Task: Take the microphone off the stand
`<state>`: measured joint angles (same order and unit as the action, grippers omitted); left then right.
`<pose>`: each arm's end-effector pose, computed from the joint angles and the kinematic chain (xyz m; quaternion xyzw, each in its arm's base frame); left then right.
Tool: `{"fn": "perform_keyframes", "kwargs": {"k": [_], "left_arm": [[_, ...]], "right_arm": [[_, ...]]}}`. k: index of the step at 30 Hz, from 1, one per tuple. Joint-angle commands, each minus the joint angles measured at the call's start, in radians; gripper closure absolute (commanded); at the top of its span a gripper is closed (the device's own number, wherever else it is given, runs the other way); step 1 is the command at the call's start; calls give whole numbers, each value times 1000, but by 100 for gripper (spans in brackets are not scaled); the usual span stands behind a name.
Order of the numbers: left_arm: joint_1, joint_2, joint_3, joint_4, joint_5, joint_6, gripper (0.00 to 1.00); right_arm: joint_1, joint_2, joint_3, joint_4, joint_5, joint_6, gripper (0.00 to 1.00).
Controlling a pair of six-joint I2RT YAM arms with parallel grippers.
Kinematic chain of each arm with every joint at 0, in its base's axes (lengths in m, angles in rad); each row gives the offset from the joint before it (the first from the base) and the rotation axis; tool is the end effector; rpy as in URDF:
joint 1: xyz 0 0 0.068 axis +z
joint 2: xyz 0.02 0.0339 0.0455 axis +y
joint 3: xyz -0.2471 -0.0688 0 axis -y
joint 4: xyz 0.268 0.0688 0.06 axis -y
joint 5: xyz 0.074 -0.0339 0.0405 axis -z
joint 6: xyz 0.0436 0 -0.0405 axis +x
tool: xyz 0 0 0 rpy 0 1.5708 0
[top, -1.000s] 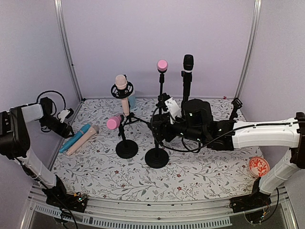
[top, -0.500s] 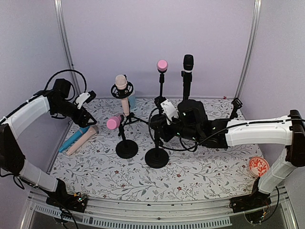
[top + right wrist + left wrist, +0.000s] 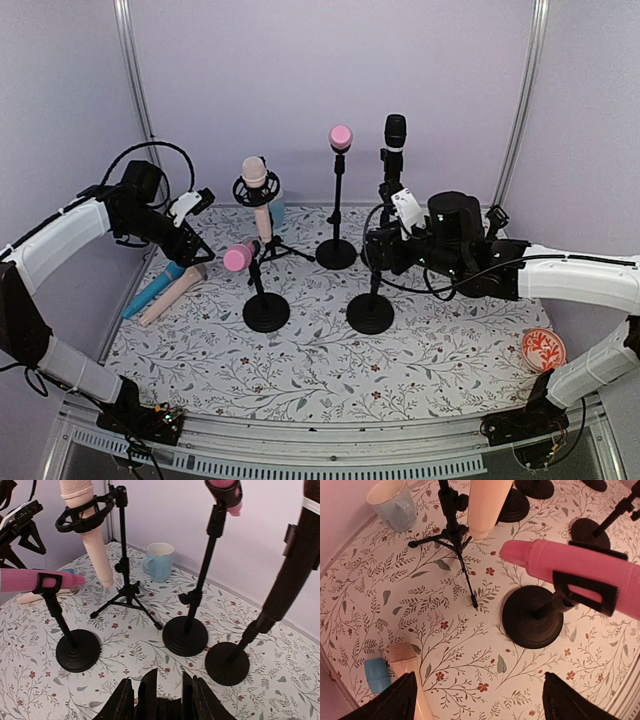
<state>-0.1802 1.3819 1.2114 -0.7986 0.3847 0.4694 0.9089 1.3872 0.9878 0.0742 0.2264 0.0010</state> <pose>0.3047 -0.0721 0.2755 0.3529 0.8704 -0.1388 0.3141 0.2262 0.2744 0.2703 -0.2947 0.7542 0.1723 0.5609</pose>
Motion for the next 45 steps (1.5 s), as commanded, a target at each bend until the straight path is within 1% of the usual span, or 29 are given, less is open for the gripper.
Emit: {"fn": "perform_keyframes", "kwargs": {"k": [1, 6, 11, 19, 26, 30, 31, 32, 34, 35, 36, 40, 43, 45], "left_arm": [[-19, -21, 19, -10, 1, -12, 12], [-29, -23, 17, -10, 4, -17, 12], [-39, -29, 17, -10, 8, -17, 12], [-47, -38, 10, -10, 13, -18, 12], [-53, -46, 5, -9, 27, -19, 12], [-59, -54, -1, -9, 40, -17, 12], [-60, -57, -2, -10, 42, -17, 12], [-61, -57, -4, -10, 45, -16, 12], [-63, -59, -8, -9, 56, -18, 12], [-63, -59, -10, -9, 65, -20, 12], [-63, -58, -11, -10, 75, -21, 12], [-63, -57, -18, -11, 114, -30, 11], [-63, -58, -25, -10, 151, -33, 10], [-63, -58, -33, -4, 181, -43, 10]], "right_arm": [[-90, -98, -53, -56, 84, -101, 100], [-205, -183, -111, -113, 121, -119, 100], [-289, -240, -136, -202, 172, -132, 100], [-376, -318, -126, -322, 216, -137, 100], [-474, -354, -99, -399, 205, -153, 100], [-502, -354, -105, -425, 199, -144, 99], [-502, -353, -108, -428, 202, -143, 96], [-502, -351, -109, -430, 201, -140, 89], [-501, -349, -103, -437, 180, -129, 58], [-502, -351, -94, -439, 165, -114, 49], [-502, -357, -84, -434, 152, -103, 43], [-480, -419, -37, -382, 100, -41, 27], [-375, -436, 13, -353, 121, -26, 18], [-275, -407, 60, -357, 159, -23, 17]]}}
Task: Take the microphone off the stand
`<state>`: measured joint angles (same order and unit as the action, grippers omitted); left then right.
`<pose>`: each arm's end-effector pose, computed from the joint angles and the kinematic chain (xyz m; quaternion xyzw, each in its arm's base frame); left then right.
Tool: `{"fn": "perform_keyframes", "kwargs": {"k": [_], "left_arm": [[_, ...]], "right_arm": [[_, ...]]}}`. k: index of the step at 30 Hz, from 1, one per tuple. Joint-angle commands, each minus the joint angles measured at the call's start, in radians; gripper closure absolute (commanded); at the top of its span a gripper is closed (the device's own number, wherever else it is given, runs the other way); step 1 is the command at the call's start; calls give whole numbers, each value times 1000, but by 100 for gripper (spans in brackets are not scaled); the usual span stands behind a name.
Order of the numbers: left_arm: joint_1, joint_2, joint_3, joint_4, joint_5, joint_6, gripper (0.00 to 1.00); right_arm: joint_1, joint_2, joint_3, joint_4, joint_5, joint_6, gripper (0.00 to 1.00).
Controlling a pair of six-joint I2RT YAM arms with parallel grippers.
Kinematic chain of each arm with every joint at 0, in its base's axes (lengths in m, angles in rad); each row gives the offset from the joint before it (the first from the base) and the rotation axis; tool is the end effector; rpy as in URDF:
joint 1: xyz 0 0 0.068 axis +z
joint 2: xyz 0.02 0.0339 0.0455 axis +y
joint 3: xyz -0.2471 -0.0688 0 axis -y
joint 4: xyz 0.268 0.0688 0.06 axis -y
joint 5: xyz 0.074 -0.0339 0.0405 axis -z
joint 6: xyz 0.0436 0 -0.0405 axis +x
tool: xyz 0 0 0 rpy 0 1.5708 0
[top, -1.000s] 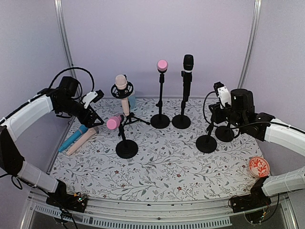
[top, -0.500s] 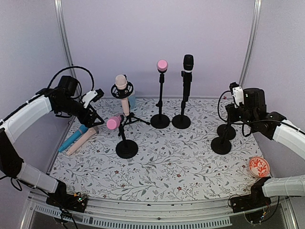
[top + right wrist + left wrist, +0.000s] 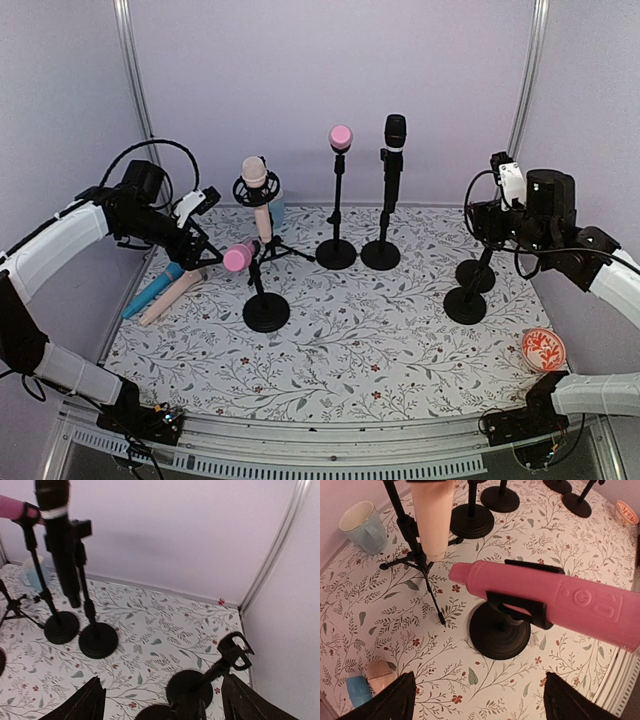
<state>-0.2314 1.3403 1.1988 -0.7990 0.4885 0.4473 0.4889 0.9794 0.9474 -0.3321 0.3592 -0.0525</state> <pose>0.2909 -0.0896 0.2848 0.3778 0.8450 -0.1962 0.3238 0.2361 0.1083 0.3291 -0.1190 0.8078 -0.0228 0.5769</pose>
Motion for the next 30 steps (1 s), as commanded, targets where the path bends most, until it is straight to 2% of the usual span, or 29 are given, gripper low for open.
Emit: {"fn": "perform_keyframes", "kwargs": {"k": [1, 3, 6, 11, 13, 16, 20, 25, 30], "left_arm": [[-12, -17, -26, 1, 93, -23, 10], [-12, -16, -40, 11, 117, -33, 10], [-11, -19, -64, 37, 140, -45, 10], [-11, -18, -106, 78, 175, -67, 11], [-11, -20, -127, 104, 180, -78, 11], [-8, -23, -160, 151, 190, -104, 11], [-6, -17, -201, 220, 212, -149, 11], [-3, -5, -253, 295, 244, -193, 11], [-1, 22, -273, 341, 283, -204, 12]], "right_arm": [[198, 18, 120, 47, 49, 32, 16], [306, 57, 137, 66, 64, 37, 16], [471, 125, 124, 190, 68, 13, 15], [701, 342, 183, 413, 37, -142, 11], [751, 439, 231, 490, 17, -207, 9], [791, 592, 335, 554, -13, -281, 5], [803, 756, 483, 570, -28, -338, 5], [804, 877, 590, 603, -22, -358, 11], [803, 937, 628, 610, -38, -362, 21]]}}
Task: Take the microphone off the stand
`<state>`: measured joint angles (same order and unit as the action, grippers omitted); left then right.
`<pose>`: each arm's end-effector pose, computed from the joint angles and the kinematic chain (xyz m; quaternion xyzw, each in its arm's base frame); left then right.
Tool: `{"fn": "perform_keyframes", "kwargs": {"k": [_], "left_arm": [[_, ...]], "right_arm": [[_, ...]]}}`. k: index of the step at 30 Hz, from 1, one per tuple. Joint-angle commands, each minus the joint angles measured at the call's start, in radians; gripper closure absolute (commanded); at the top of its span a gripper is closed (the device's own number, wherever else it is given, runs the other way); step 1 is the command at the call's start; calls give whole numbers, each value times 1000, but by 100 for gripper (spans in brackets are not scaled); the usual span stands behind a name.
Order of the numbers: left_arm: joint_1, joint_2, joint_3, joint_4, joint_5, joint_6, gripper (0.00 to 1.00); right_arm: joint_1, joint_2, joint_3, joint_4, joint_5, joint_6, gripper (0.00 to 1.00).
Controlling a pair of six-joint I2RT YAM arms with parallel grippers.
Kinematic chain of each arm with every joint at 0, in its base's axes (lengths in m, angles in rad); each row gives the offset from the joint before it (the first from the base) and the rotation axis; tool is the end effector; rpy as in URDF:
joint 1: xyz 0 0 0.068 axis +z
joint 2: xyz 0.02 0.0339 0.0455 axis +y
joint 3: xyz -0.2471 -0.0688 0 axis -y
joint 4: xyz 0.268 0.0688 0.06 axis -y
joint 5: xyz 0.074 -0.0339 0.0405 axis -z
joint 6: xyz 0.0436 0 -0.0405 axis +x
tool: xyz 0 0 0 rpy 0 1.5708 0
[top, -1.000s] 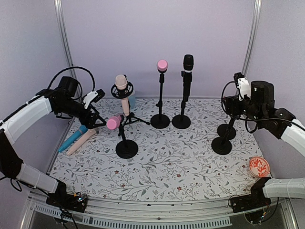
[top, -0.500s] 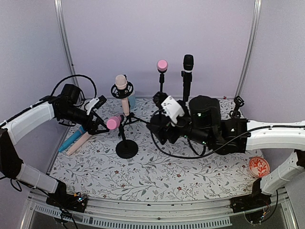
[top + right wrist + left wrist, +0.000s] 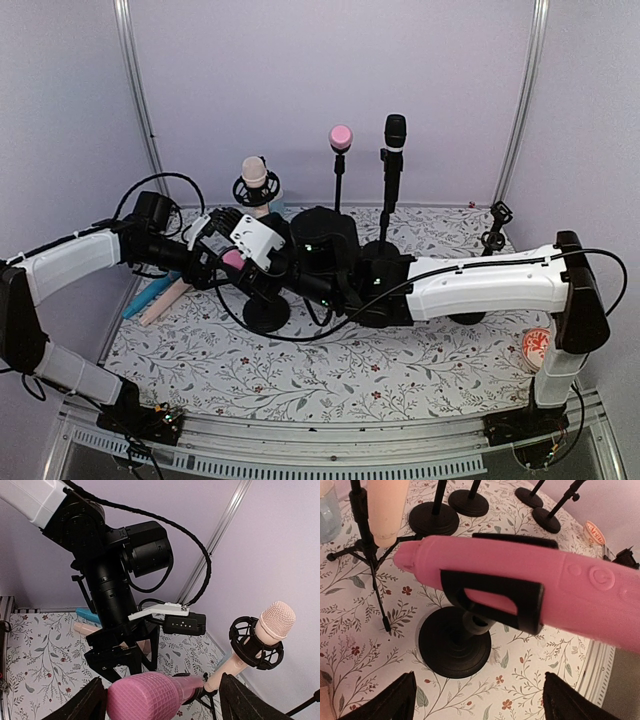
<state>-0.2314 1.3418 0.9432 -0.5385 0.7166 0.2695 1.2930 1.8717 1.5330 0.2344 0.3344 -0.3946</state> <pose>0.2830 -0.0961 0.2193 0.3264 0.8350 -0.3276 0.2981 0.1455 0.4582 0.3051 -0.4734 0.5702 0.1752 0.6482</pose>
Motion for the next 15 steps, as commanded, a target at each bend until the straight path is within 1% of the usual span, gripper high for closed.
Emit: {"fn": "perform_keyframes", "kwargs": {"k": [1, 4, 7, 10, 15], "left_arm": [[-1, 28, -18, 94, 66, -30, 12], [-3, 55, -17, 139, 97, -51, 14], [-4, 74, -26, 206, 144, -86, 19], [-10, 94, -38, 257, 176, -101, 25], [-25, 133, -35, 297, 211, -112, 31]], "right_arm": [[-1, 55, 48, 45, -11, -22, 22], [-2, 90, 59, 51, 6, -28, 25], [-3, 119, 67, 62, 31, -39, 29], [-8, 125, 65, 71, 52, -42, 36], [-24, 93, 15, 118, 52, -32, 48]]}}
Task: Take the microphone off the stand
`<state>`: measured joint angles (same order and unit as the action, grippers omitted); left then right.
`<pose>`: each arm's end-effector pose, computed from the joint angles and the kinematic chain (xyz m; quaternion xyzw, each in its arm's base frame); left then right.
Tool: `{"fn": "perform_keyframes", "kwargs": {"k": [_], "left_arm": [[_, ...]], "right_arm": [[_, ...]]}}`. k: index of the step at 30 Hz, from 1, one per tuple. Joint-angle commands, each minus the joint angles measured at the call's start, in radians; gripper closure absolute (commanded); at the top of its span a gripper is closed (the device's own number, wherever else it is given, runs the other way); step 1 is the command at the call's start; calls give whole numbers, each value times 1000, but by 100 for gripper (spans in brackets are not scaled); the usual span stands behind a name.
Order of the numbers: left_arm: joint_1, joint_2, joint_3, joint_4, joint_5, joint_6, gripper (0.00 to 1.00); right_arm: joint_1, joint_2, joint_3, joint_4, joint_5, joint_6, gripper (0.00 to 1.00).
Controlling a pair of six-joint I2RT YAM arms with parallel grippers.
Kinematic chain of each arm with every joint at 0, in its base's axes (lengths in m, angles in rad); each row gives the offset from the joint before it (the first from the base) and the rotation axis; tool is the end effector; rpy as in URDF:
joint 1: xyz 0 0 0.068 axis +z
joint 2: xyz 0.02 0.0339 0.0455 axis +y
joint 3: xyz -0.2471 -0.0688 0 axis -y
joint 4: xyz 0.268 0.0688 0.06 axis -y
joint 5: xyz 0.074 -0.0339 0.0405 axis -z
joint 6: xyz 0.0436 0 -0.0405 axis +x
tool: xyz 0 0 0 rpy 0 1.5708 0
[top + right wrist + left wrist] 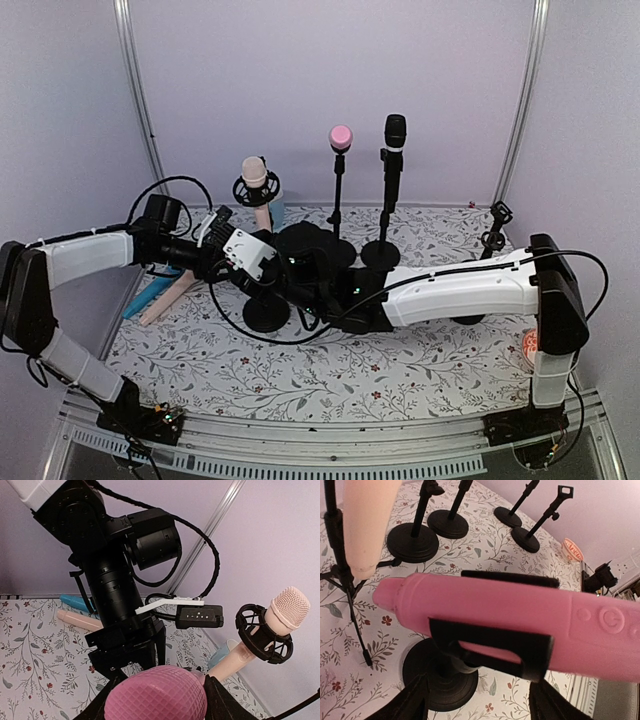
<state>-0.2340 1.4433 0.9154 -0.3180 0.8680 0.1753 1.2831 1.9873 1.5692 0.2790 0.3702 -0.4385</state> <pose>0.3017 -0.1061 0.1989 0.3184 0.8003 -0.4025 0.3100 0.1578 0.4776 0.2696 -0.4837 0.5750 0.1377 0.6453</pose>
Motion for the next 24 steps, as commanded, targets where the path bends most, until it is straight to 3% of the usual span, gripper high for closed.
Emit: {"fn": "perform_keyframes", "kwargs": {"k": [1, 6, 16, 18, 24], "left_arm": [[-30, 40, -7, 86, 65, -18, 32], [-80, 84, 3, 133, 43, -36, 38], [-116, 128, 30, 209, 15, -87, 53], [-127, 136, 33, 217, 21, -94, 57], [-174, 168, 49, 244, 20, -106, 69]], "right_arm": [[-16, -31, -32, 82, 13, 13, 51], [-23, -63, -77, 103, 14, 25, 64], [-24, -137, -198, 140, 21, 87, 66], [-24, -149, -214, 148, 15, 103, 62], [-24, -175, -258, 168, 5, 140, 35]]}}
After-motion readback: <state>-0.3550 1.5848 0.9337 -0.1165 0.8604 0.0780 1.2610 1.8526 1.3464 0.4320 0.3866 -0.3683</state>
